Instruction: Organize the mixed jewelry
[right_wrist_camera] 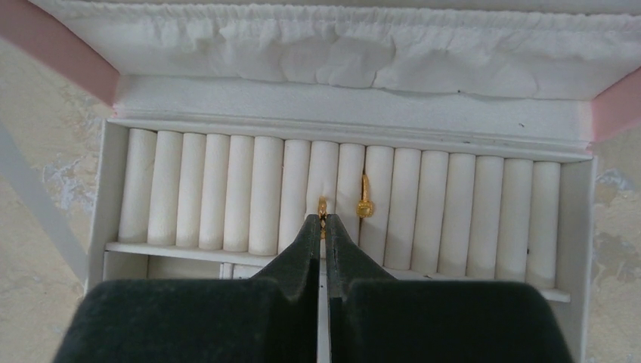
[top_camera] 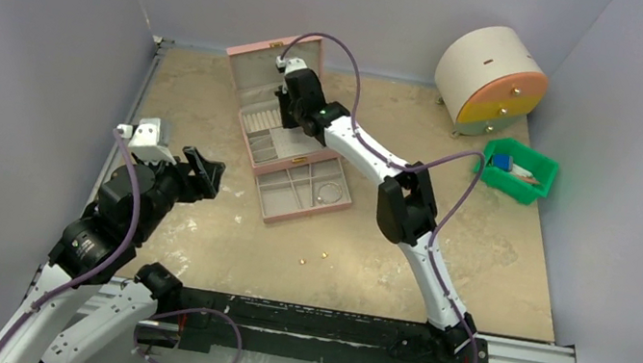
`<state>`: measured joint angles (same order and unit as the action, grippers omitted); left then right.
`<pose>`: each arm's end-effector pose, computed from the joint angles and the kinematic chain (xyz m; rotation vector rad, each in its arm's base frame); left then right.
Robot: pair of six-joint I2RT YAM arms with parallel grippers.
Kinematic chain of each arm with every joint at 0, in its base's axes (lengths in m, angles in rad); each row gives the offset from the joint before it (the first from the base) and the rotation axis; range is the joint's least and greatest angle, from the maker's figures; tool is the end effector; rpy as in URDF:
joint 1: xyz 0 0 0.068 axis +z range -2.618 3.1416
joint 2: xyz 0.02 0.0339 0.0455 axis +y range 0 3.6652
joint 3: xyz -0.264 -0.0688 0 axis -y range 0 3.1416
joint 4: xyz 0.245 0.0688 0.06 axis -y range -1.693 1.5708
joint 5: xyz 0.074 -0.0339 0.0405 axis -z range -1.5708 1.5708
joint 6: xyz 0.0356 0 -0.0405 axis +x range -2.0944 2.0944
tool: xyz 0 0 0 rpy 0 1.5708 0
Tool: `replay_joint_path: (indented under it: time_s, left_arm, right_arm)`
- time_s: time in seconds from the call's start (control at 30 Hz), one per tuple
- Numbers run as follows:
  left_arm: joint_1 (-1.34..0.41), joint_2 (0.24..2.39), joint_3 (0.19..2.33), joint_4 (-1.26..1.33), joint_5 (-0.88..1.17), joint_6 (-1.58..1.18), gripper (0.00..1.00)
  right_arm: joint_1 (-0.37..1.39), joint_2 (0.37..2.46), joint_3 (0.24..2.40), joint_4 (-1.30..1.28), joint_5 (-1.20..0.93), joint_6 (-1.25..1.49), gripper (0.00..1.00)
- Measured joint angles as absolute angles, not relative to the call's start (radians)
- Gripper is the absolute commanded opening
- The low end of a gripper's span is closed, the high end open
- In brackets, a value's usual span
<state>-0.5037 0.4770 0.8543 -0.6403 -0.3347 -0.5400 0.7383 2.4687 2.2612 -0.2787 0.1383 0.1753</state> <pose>0.0889 -0.0356 0.3528 -0.2693 1.8203 -0.4299 0.4287 0.3835 0.2352 -0.4938 2.0195 0.4229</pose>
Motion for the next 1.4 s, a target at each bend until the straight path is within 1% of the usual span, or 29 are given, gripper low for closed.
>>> replay_joint_path:
  time_s: [0.87,1.4]
  left_arm:
    - [-0.484,0.479,0.854,-0.64,-0.317,-0.54,0.71]
    - [-0.479,0.479,0.854,-0.64,-0.317,-0.54,0.71]
  right_arm:
    - [0.732,2.483,2.286,-0.263,0.087,0.182,0.0]
    - [0.732,2.516,2.287,-0.245,0.09,0.189,0.0]
